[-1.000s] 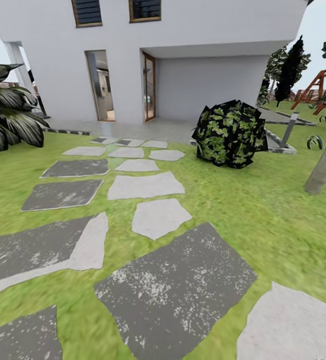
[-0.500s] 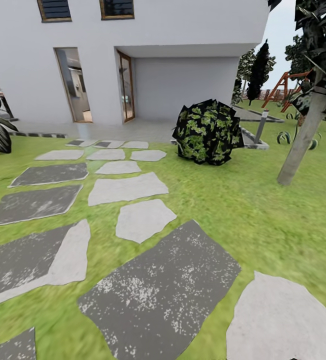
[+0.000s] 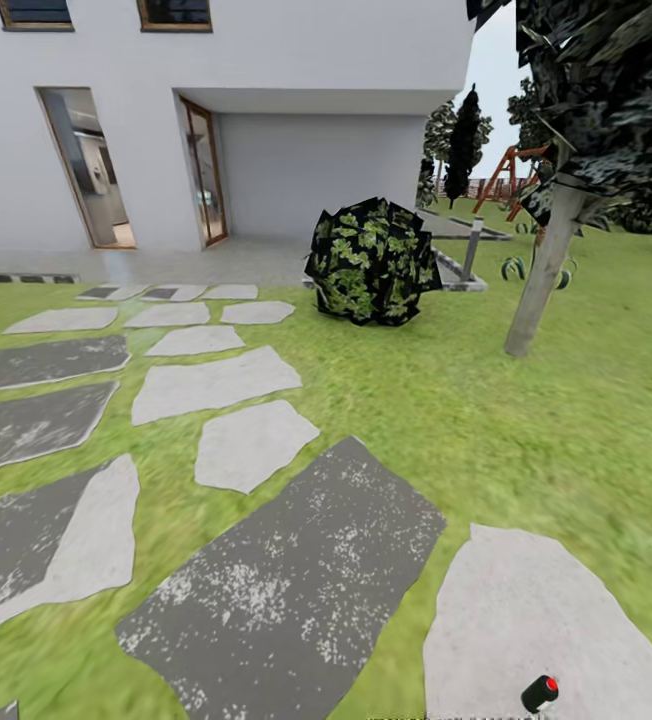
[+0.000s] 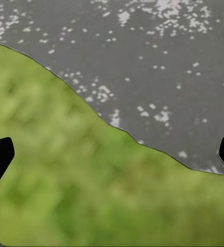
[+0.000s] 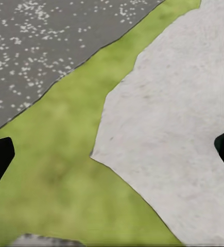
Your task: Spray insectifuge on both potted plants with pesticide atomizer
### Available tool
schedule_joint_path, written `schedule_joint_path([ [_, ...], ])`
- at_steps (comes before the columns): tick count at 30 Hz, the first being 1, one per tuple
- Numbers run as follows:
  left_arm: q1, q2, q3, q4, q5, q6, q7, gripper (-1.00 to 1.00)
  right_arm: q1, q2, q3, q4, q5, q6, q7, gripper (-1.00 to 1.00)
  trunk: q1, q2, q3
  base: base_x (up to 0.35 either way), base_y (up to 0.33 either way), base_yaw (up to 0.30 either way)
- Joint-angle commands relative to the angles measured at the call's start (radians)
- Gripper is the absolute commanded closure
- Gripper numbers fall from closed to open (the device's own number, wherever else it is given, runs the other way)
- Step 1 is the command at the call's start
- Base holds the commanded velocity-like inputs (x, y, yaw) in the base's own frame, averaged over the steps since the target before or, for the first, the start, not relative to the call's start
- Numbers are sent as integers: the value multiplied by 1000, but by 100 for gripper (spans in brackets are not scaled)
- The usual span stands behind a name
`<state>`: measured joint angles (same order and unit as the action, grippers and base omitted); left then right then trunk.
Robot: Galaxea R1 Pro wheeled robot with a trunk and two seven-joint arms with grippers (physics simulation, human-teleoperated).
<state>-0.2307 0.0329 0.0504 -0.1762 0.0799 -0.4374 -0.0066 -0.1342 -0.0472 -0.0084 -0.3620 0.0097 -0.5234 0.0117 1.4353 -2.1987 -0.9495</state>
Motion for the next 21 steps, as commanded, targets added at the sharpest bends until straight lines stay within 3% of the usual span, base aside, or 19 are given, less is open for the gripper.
schedule_joint_path([
  [1, -1, 1, 0, 0, 7, -3, -1, -100, -1, 1, 0, 1, 1, -3, 2, -100, 0, 0, -1, 0, 0, -265],
  [15, -13, 36, 1, -4, 6, -5, 10, -100, -1, 9, 1, 2, 4, -3, 4, -100, 0, 0, -1, 0, 0, -265],
  [21, -8, 36, 6, 6, 11, -56, 10, -100, -1, 9, -2, 2, 4, -2, 2, -100, 0, 0, -1, 0, 0, -265],
])
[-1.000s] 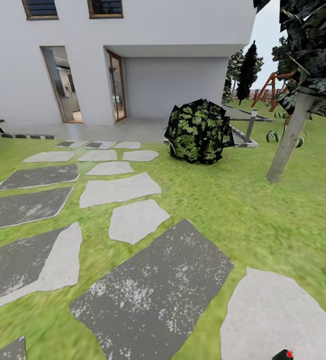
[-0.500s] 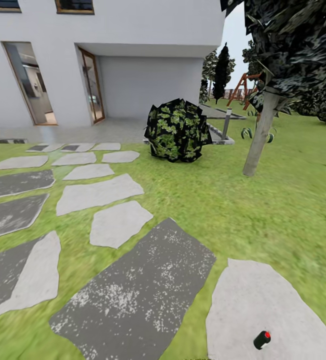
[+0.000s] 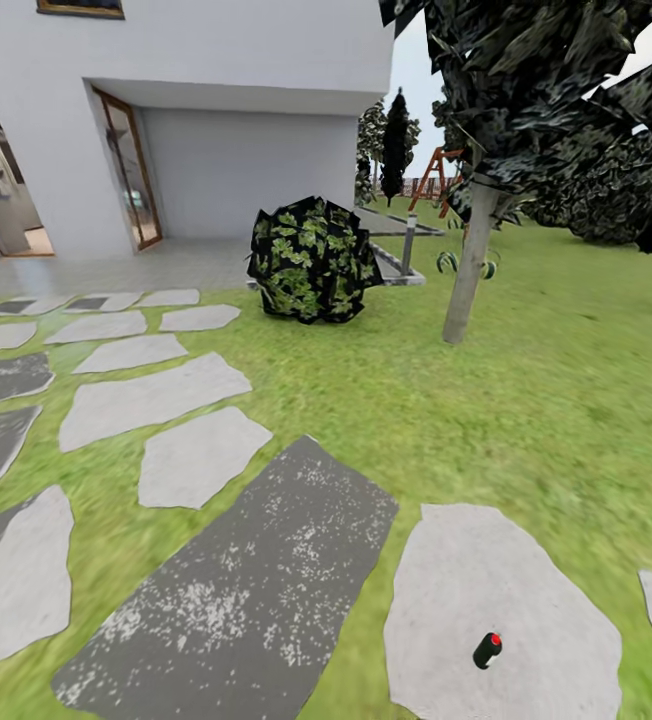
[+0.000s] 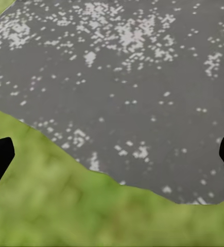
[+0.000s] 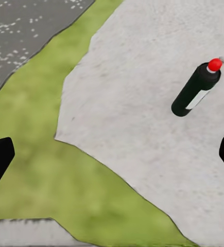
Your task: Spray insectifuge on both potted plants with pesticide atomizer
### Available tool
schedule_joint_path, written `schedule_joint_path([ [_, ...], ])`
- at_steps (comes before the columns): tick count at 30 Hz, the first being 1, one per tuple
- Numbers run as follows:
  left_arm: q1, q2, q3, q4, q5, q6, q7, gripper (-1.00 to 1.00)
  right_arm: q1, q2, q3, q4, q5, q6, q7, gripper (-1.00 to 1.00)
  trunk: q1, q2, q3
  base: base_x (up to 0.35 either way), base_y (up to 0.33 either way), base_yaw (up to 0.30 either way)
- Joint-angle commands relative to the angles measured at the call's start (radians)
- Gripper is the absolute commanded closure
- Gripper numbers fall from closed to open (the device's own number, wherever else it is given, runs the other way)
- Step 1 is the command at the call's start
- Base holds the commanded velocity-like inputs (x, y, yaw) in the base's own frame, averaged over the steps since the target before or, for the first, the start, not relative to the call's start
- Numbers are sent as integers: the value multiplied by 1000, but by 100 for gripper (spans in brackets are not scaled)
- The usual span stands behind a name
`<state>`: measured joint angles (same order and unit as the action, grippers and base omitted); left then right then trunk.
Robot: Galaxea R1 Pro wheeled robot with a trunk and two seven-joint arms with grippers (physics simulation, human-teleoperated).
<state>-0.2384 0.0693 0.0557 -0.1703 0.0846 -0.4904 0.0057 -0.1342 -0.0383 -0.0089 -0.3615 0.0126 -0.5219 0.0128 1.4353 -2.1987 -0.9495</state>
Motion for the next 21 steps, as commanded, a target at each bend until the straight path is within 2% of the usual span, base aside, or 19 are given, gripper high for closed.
schedule_joint_path([
  [1, 2, 0, 0, 4, 8, -12, -2, -100, -1, 0, -1, 1, 1, -3, 1, -100, 0, 0, -1, 0, 0, -265],
  [21, 7, -10, -4, 21, 2, -33, -13, -100, -1, -9, -2, -1, 1, -4, -1, -100, 0, 0, -1, 0, 0, -265],
])
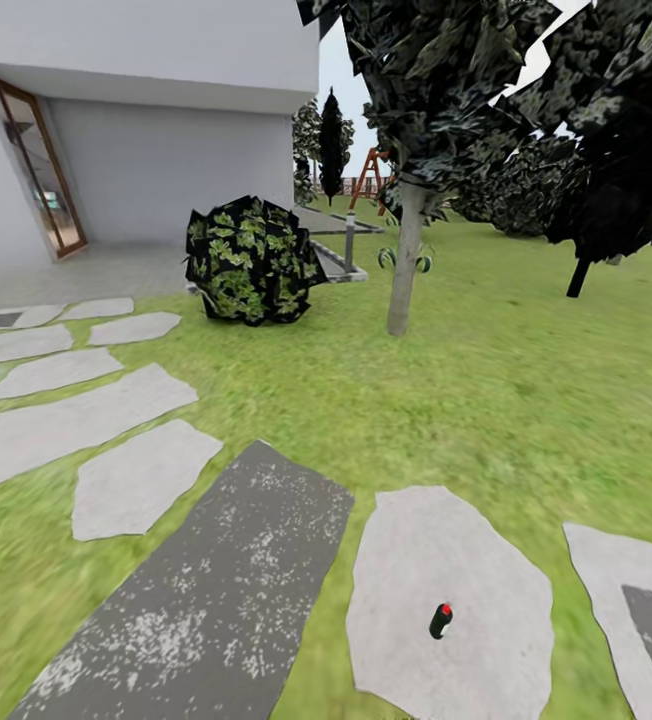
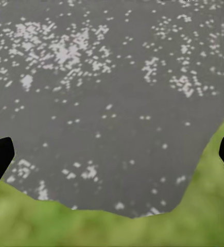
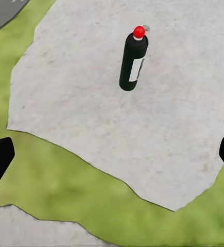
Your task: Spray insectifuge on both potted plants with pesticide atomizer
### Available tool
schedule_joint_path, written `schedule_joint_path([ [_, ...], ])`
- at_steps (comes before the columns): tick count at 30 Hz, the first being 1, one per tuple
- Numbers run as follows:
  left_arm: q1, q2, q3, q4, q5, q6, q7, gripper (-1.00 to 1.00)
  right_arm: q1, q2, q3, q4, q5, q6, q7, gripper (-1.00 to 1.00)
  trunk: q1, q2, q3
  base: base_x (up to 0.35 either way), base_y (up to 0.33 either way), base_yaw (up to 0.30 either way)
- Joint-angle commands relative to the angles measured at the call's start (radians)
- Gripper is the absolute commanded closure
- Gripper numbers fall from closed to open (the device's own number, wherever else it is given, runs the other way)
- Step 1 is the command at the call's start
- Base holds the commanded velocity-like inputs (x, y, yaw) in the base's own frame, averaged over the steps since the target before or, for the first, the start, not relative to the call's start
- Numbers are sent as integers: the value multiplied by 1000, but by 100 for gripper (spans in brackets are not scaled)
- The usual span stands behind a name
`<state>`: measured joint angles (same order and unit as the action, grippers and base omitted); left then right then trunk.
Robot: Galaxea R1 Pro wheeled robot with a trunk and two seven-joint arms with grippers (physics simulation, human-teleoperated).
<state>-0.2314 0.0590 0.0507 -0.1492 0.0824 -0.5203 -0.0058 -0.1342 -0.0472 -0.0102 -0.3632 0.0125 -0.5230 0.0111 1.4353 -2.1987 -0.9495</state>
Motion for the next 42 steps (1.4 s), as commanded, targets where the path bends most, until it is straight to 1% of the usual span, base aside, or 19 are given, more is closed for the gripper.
schedule_joint_path([
  [1, 0, 0, 1, 0, 5, -3, -2, -100, -1, 0, -1, 1, 1, -3, 1, -100, 0, 0, -1, 0, 0, -265],
  [16, 0, -4, 3, 2, 6, -3, -5, -100, -1, 1, 1, 1, 1, -2, 3, -100, 0, 0, -1, 0, 0, -265],
  [25, 0, -4, 3, 2, 6, -3, -5, -100, -1, 2, -5, -2, 0, -3, 0, -100, 0, 0, -1, 0, 0, -249],
  [42, 0, -4, 3, 2, 5, -3, -5, -100, -1, 7, 3, -3, 2, -3, 4, -100, 0, 0, -1, 0, 0, -266],
])
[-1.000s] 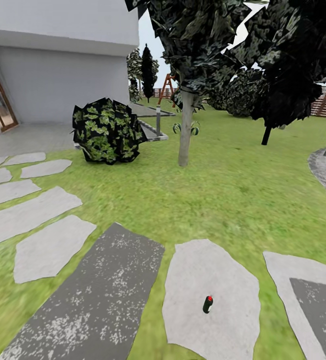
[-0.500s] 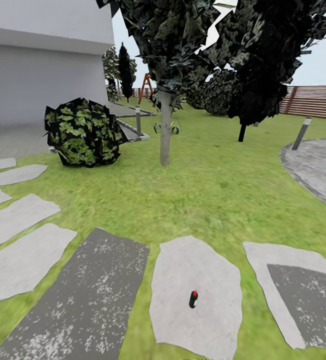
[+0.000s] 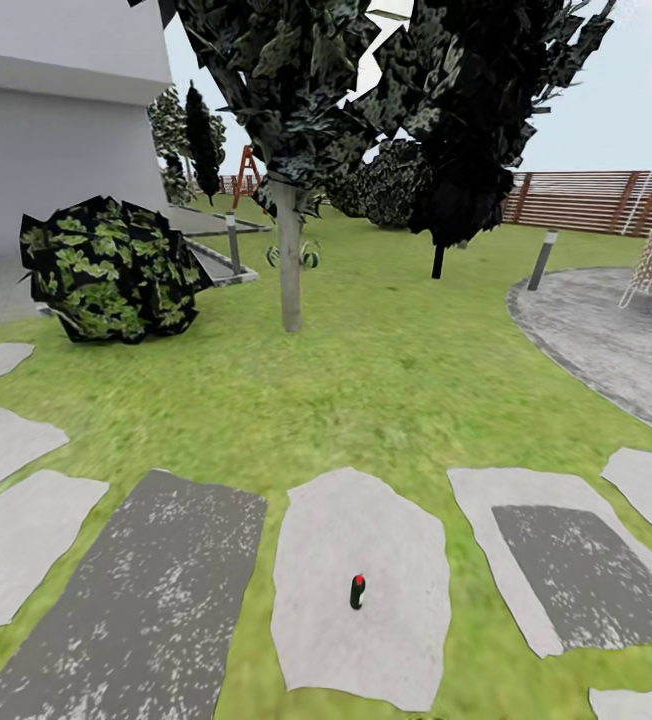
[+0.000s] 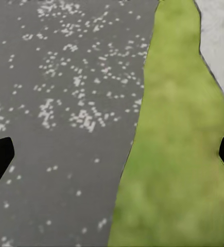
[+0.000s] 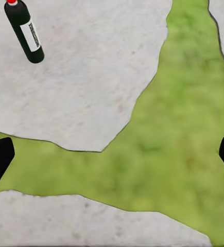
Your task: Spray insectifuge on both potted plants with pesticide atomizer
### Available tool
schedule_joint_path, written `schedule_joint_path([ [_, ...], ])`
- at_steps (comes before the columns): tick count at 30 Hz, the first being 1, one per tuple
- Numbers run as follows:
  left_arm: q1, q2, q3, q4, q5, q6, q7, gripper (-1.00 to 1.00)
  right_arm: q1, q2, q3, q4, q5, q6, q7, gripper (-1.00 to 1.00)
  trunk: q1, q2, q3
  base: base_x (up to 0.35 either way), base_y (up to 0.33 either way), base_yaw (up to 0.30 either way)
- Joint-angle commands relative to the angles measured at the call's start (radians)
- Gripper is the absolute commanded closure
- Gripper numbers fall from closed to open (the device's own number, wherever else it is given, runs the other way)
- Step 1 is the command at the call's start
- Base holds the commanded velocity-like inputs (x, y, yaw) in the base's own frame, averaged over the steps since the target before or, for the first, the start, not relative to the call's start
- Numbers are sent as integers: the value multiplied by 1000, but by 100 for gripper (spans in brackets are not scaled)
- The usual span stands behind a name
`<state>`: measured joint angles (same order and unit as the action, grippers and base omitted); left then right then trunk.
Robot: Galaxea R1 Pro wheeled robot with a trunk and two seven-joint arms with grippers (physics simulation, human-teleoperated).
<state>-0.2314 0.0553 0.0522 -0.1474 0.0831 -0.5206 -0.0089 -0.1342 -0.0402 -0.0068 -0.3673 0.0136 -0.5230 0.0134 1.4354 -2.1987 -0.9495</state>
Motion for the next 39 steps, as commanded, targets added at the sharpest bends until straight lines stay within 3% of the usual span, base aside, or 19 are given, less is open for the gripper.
schedule_joint_path([
  [1, 0, 0, 2, 0, 5, -3, -2, -100, -1, 0, 0, 1, 1, -3, 1, -100, 0, 0, -1, 0, 0, -266],
  [27, 0, 0, 2, 0, 4, -4, -2, -100, -1, 0, -6, 4, 0, -2, 0, -100, 0, 0, -2, 0, 0, -284],
  [33, -5, -1, 0, -8, -4, 4, -2, -100, -1, -1, -4, 1, 2, -1, 1, -100, 0, 0, -2, 0, 0, -105],
  [34, -11, -3, 0, -12, -6, 8, -2, -100, -1, -4, -5, -2, 0, -1, 0, -100, 0, 0, -2, 0, 0, -10],
  [36, -103, -11, -5, -39, -12, 51, -2, -100, -3, -8, -7, -51, -1, -1, -1, -100, 0, 0, -2, 0, 0, -2],
  [37, -121, -11, -7, -42, -12, 63, -2, -100, -3, -8, -7, -64, -1, 0, -1, -100, 0, 0, -2, 0, 0, -1],
  [39, -218, -11, -36, -51, -13, 150, -1, -100, -19, -7, -6, -148, -1, 4, -3, -100, 0, 0, -2, 0, 0, 0],
])
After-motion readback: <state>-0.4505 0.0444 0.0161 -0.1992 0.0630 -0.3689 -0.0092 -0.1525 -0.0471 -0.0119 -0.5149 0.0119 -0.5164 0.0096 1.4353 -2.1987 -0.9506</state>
